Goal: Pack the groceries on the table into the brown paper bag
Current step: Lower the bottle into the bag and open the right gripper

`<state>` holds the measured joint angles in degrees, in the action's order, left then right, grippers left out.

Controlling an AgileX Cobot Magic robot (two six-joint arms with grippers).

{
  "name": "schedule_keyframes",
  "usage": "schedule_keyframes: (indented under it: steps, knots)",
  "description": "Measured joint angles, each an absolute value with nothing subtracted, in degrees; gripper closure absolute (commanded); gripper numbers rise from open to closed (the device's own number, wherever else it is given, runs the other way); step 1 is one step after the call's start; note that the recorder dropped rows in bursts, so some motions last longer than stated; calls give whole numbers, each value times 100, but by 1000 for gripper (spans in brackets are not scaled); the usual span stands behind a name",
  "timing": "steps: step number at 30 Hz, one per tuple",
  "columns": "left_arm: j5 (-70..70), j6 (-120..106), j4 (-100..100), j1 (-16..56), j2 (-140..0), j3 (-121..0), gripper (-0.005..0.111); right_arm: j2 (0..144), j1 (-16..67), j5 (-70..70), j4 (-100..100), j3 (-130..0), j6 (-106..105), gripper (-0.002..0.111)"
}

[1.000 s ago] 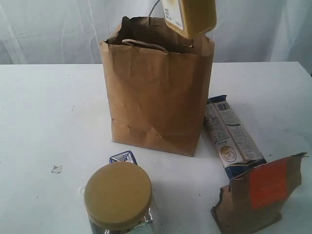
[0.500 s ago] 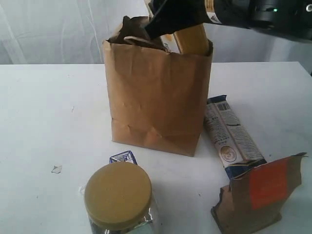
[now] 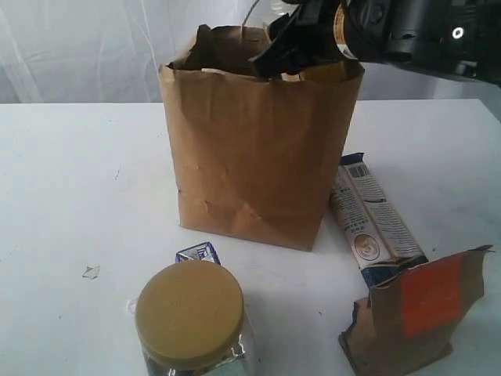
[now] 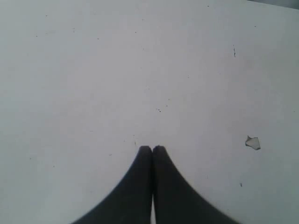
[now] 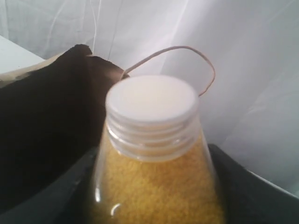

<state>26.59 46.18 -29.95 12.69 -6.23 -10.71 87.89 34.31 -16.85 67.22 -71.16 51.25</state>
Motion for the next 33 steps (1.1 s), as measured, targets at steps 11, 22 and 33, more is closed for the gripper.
schedule_keyframes:
  steps: [11, 22, 33]
  knots:
    - [2659, 4618, -2995, 1269, -623, -1071, 107, 8776, 3431, -1787, 6751, -7127, 5147, 43]
    - [2659, 4618, -2995, 1269, -623, -1071, 107, 8724, 3431, -2360, 6440, -7149, 5147, 43]
    - [2659, 4618, -2995, 1269, -623, -1071, 107, 8698, 3431, -2430, 6325, -7149, 5147, 44]
